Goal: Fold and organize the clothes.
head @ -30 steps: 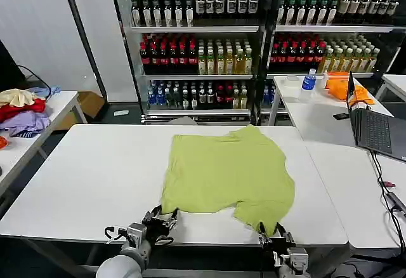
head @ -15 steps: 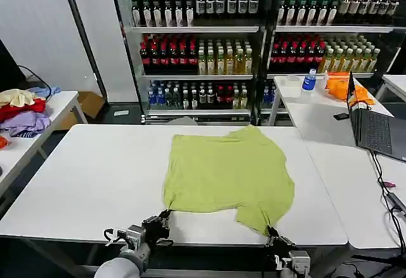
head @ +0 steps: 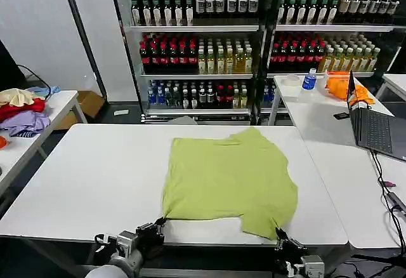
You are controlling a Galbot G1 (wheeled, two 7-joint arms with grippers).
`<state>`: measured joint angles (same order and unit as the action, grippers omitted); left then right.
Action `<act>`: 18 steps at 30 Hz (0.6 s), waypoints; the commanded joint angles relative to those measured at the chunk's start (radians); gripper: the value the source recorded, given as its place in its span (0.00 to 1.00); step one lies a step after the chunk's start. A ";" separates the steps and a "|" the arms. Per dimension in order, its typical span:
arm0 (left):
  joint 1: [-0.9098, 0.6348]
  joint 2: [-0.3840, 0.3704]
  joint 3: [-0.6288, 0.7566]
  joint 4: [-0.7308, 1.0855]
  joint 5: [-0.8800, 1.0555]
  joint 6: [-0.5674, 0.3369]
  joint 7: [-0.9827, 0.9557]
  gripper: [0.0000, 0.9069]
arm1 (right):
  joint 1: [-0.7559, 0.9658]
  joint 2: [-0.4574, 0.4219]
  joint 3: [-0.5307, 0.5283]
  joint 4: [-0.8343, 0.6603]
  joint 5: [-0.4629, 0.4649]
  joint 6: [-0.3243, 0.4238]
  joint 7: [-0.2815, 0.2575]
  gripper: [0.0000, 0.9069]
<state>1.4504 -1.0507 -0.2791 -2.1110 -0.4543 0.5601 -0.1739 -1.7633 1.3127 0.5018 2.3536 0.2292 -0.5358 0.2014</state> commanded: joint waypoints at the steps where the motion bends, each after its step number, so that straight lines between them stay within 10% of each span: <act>1: 0.186 0.033 -0.106 -0.185 0.003 -0.030 0.006 0.02 | -0.100 -0.009 0.061 0.133 -0.003 0.022 -0.010 0.00; 18: 0.063 0.039 -0.074 -0.081 -0.006 -0.045 0.012 0.02 | 0.124 -0.078 0.074 -0.021 -0.007 0.122 -0.047 0.00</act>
<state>1.5792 -1.0214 -0.3605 -2.2551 -0.4541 0.5229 -0.1639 -1.7303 1.2697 0.5670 2.3935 0.2225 -0.4444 0.1595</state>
